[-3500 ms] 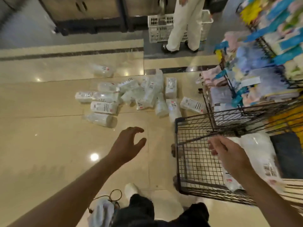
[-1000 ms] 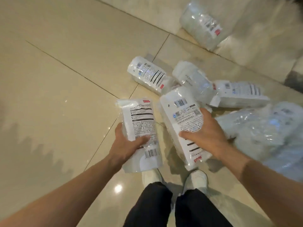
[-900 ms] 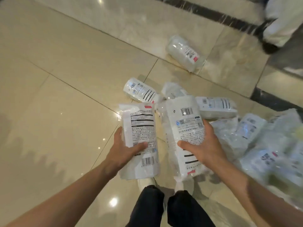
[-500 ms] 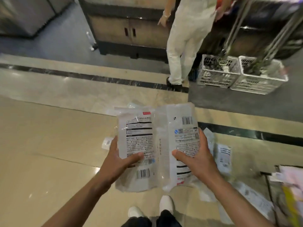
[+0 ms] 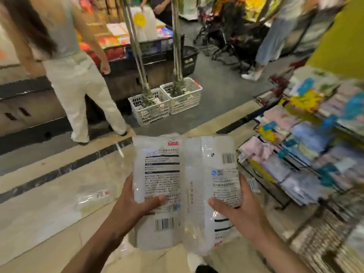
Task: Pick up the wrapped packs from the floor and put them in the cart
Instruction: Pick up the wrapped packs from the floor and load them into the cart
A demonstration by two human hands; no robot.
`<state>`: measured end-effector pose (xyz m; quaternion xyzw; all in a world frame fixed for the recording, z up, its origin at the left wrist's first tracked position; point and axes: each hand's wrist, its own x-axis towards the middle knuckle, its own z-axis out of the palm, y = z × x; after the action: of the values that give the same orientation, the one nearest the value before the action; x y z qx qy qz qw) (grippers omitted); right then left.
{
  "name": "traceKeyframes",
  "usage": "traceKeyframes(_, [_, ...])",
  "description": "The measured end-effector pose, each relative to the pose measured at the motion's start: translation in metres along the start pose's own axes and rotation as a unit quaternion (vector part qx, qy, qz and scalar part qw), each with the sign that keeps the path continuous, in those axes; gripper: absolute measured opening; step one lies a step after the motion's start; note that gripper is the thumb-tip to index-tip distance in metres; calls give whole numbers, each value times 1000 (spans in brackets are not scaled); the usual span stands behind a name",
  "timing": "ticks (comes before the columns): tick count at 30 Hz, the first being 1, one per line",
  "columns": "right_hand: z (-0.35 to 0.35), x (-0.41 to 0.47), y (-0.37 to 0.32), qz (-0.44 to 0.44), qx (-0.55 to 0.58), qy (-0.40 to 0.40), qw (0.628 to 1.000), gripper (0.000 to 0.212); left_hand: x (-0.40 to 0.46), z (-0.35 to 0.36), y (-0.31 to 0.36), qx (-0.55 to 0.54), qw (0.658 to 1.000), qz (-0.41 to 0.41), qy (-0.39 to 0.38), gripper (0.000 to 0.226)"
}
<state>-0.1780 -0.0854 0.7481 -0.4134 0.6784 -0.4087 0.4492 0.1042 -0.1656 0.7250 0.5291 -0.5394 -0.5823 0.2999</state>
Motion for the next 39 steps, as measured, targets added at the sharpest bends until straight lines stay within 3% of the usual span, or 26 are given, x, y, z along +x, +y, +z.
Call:
traceKeyframes(2, [-16,-29,10,24,27,51,998,82,7,17,10,15,998,15,-61,85])
traceKeyframes(7, [-61,-110,32,56,29,179,982,69,11,92,22,43,977,47,-203,75])
traceKeyframes(10, [-89,-159,54,72,35,254,964,72,2,152,19,43,967,34,-248,98])
traceKeyframes(16, [-149,-254,113,102,28,374,921,84,-56,280,20,79,947,15,-312,83])
traceKeyframes(19, [-187,-296,150,112,21,408,906,95,-79,342,10,79,931,11,-355,106])
traceKeyframes(21, [-219,-322,171,121,26,420,899,98,-99,385,7,93,924,5,-372,125])
traceKeyframes(24, [-273,-355,198,112,18,424,899,79,-131,450,0,93,922,6,-377,124])
traceKeyframes(29, [-364,-382,234,104,1,404,909,79,-168,541,-5,72,930,-27,-358,131])
traceKeyframes(34, [-442,-360,270,122,-33,364,923,107,-165,604,-5,64,950,-49,-303,87])
traceKeyframes(39, [-501,-307,296,133,-65,322,935,117,-134,653,-10,75,960,-54,-266,58])
